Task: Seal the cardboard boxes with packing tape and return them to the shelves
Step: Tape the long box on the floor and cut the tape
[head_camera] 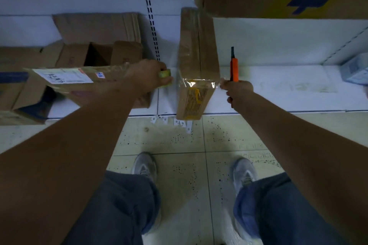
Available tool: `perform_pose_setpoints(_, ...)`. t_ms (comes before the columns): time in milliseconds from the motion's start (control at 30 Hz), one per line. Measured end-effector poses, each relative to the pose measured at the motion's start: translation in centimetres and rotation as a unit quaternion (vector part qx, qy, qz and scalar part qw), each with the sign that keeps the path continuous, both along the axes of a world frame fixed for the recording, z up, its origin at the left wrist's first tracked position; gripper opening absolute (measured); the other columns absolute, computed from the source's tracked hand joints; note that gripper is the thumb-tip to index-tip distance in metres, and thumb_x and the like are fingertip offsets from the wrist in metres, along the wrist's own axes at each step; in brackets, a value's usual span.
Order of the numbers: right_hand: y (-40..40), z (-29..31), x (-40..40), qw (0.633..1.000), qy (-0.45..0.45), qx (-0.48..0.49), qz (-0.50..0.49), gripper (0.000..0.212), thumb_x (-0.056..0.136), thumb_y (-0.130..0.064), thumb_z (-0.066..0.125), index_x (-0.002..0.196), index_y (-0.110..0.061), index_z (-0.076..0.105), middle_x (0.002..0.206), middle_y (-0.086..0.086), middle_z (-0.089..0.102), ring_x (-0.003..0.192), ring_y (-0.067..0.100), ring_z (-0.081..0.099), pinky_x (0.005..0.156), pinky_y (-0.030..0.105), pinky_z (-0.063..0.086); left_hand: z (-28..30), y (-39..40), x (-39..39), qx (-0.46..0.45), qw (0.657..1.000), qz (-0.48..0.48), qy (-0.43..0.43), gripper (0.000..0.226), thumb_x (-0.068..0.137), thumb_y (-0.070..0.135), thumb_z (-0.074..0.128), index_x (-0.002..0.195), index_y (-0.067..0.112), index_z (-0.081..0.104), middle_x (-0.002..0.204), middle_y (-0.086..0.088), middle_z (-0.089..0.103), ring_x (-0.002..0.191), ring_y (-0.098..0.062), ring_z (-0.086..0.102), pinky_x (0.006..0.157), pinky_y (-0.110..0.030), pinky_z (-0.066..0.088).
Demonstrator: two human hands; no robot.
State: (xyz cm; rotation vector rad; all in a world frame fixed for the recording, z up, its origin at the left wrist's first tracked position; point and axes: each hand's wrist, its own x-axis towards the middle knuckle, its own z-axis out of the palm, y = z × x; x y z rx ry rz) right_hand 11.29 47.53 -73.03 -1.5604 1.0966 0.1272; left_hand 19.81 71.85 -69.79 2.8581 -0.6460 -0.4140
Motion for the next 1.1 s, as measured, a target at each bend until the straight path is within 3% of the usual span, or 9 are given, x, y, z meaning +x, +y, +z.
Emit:
perform_pose_setpoints(100,0.9,-0.7,0.8,0.999,-0.006,0.011,0.033,0.053,0.085,-0.041,0.076,0.118,-0.003,0.057,0.084,0.007,0.062,0.053,0.012,0.049,0.046,0.021,0.044,-0.7,-2.1,-0.3,0.021,1.0,-0.014,0.007,0.041,0.094,0.051,0.057,0.113,0.015,0.064,0.107,-0.008,0.066,0.1,-0.028,0.063,0.089,-0.043,0.053)
perform_pose_setpoints(200,0.8,-2.6,0.8,0.994,0.071,-0.053,0.058,0.127,0.039,-0.082,0.08,0.132,-0.006,0.042,0.111,0.016,0.065,0.074,0.019,0.064,0.066,0.031,0.056,-1.3,-2.7,-0.3,0.014,0.999,-0.007,0.037,0.043,0.096,0.052,0.053,0.114,0.013,0.062,0.107,-0.007,0.064,0.099,-0.025,0.062,0.091,-0.043,0.052)
perform_pose_setpoints(300,1.3,-1.3,0.3,0.995,-0.005,-0.101,-0.027,0.074,0.079,-0.052,0.078,0.127,-0.004,0.049,0.114,0.01,0.062,0.099,0.024,0.065,0.076,0.026,0.051,-1.9,-3.2,-0.2,-0.002,0.999,-0.004,0.036,0.042,0.098,0.05,0.051,0.111,0.011,0.062,0.103,-0.008,0.066,0.091,-0.022,0.061,0.084,-0.038,0.052)
perform_pose_setpoints(400,2.4,-0.4,0.3,0.983,-0.118,-0.115,-0.087,0.025,0.098,-0.036,0.059,0.099,-0.011,0.056,0.081,-0.002,0.056,0.075,0.014,0.059,0.053,0.01,0.039,-2.1,-4.2,-0.4,0.003,1.0,-0.004,0.017,0.04,0.098,0.049,0.049,0.104,0.011,0.061,0.095,-0.006,0.065,0.088,-0.023,0.062,0.082,-0.038,0.053)
perform_pose_setpoints(533,3.0,0.2,0.2,0.977,-0.154,-0.143,-0.021,0.032,0.095,-0.032,0.065,0.072,-0.022,0.044,0.07,-0.006,0.047,0.064,0.009,0.048,0.059,0.016,0.043,-2.1,-5.2,-0.8,-0.01,1.0,0.015,0.025,0.038,0.094,0.051,0.05,0.097,0.014,0.06,0.092,-0.004,0.063,0.087,-0.024,0.064,0.08,-0.036,0.053)
perform_pose_setpoints(700,0.9,0.9,0.4,0.983,-0.131,-0.088,-0.089,0.026,0.091,-0.029,0.07,0.093,-0.014,0.048,0.078,-0.003,0.05,0.068,0.011,0.052,0.076,0.036,0.057,-2.4,-6.9,-1.6,-0.05,0.995,0.021,0.084,0.038,0.086,0.049,0.045,0.078,0.014,0.059,0.085,-0.007,0.068,0.085,-0.027,0.068,0.081,-0.04,0.057)
perform_pose_setpoints(867,0.4,1.4,-0.2,0.984,-0.125,-0.073,-0.101,0.019,0.092,-0.024,0.067,0.095,-0.011,0.054,0.079,0.0,0.054,0.077,0.02,0.061,0.078,0.041,0.06,-2.9,-8.6,-2.5,-0.124,0.987,0.025,0.096,0.03,0.099,0.031,0.052,0.103,0.004,0.066,0.093,-0.012,0.062,0.088,-0.023,0.057,0.075,-0.03,0.042)
perform_pose_setpoints(967,0.7,1.7,0.1,0.991,-0.118,-0.017,-0.068,0.019,0.088,-0.023,0.074,0.088,-0.013,0.058,0.081,0.002,0.059,0.077,0.02,0.063,0.069,0.033,0.058,-3.4,-8.6,-2.8,-0.179,0.968,0.068,0.163,0.029,0.1,0.025,0.055,0.109,-0.001,0.065,0.103,-0.015,0.068,0.093,-0.028,0.066,0.084,-0.038,0.054)
perform_pose_setpoints(1100,0.3,2.1,0.6,0.973,-0.127,-0.181,0.063,0.019,0.088,-0.029,0.075,0.088,-0.016,0.062,0.08,-0.001,0.059,0.076,0.018,0.059,0.067,0.028,0.048,-4.2,-8.1,-3.0,-0.23,0.929,0.121,0.264,0.036,0.1,0.027,0.057,0.112,-0.006,0.064,0.108,-0.028,0.068,0.101,-0.042,0.068,0.092,-0.055,0.054)
